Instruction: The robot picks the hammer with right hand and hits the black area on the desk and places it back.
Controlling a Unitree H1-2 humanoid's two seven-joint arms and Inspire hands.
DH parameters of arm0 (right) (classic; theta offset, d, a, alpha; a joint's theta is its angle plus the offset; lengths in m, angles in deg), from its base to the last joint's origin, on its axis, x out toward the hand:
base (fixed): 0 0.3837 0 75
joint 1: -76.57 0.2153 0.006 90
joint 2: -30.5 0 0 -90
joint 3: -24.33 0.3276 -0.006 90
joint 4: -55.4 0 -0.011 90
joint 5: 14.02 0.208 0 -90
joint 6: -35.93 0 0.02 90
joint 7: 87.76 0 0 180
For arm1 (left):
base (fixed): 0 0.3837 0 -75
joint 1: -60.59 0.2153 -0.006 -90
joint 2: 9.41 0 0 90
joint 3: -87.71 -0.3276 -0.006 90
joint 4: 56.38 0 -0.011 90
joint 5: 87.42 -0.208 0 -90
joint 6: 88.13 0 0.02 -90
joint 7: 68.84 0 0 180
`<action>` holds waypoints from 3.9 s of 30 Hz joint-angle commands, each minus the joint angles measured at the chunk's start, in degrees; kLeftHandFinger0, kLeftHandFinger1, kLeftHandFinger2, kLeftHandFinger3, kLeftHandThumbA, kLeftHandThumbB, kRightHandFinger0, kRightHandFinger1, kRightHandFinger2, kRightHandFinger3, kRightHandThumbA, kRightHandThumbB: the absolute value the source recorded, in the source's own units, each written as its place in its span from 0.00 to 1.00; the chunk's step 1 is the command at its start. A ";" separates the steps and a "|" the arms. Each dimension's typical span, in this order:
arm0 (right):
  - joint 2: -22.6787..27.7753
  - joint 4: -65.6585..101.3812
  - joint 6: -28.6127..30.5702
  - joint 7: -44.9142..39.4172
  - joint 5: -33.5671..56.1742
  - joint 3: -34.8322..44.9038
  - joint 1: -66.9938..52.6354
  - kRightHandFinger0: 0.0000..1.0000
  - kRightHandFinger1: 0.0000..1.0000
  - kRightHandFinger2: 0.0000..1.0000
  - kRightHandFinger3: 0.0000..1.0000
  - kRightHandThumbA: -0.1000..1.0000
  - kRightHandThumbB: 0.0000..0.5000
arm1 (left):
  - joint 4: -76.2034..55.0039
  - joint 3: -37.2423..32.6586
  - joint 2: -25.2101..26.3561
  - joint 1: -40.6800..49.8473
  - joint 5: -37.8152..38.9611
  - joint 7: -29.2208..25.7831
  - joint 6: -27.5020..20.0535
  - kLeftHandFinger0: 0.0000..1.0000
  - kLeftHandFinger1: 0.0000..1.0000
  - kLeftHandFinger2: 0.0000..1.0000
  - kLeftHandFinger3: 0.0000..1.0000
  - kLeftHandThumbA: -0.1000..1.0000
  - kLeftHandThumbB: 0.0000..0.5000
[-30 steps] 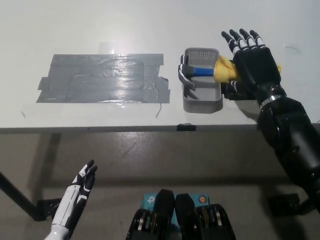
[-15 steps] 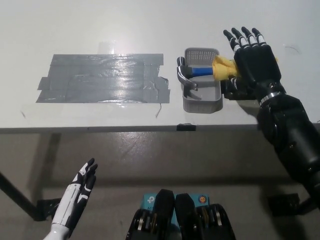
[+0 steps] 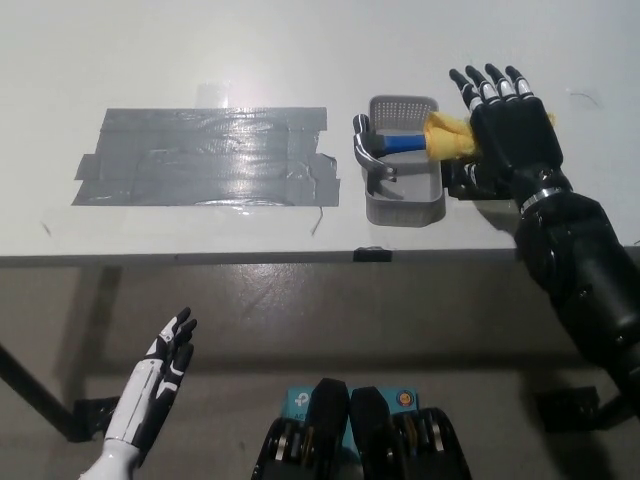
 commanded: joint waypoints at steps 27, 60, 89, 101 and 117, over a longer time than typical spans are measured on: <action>1.39 -6.42 0.41 -6.60 3.72 -2.94 8.28 1.00 1.00 1.00 1.00 0.87 1.00 | -2.46 -0.46 0.91 -1.13 -1.70 0.12 -2.38 1.00 1.00 1.00 1.00 1.00 0.01; -1.77 -31.68 11.92 36.59 0.49 -9.72 12.49 0.00 0.15 0.51 0.33 0.00 0.51 | -2.95 -0.67 0.93 -1.96 -3.27 -0.07 -2.01 1.00 1.00 1.00 1.00 1.00 0.00; 3.73 -5.62 4.37 -17.06 42.74 24.19 11.29 0.01 0.47 0.84 0.84 0.00 0.23 | -2.91 -0.87 1.25 -2.96 -3.05 0.60 -2.03 1.00 1.00 1.00 1.00 0.98 0.00; 12.25 1.15 -4.68 -29.33 43.89 25.58 7.20 0.08 0.58 0.88 0.99 0.00 0.22 | -2.41 -0.55 1.60 -3.17 -2.41 0.74 -2.71 1.00 1.00 1.00 1.00 0.96 0.00; 21.98 14.85 -6.66 -41.36 41.83 17.53 -1.12 0.14 0.67 0.98 1.00 0.00 0.23 | -1.88 -0.60 1.81 -3.25 -2.91 0.30 -3.63 1.00 1.00 1.00 1.00 0.95 0.00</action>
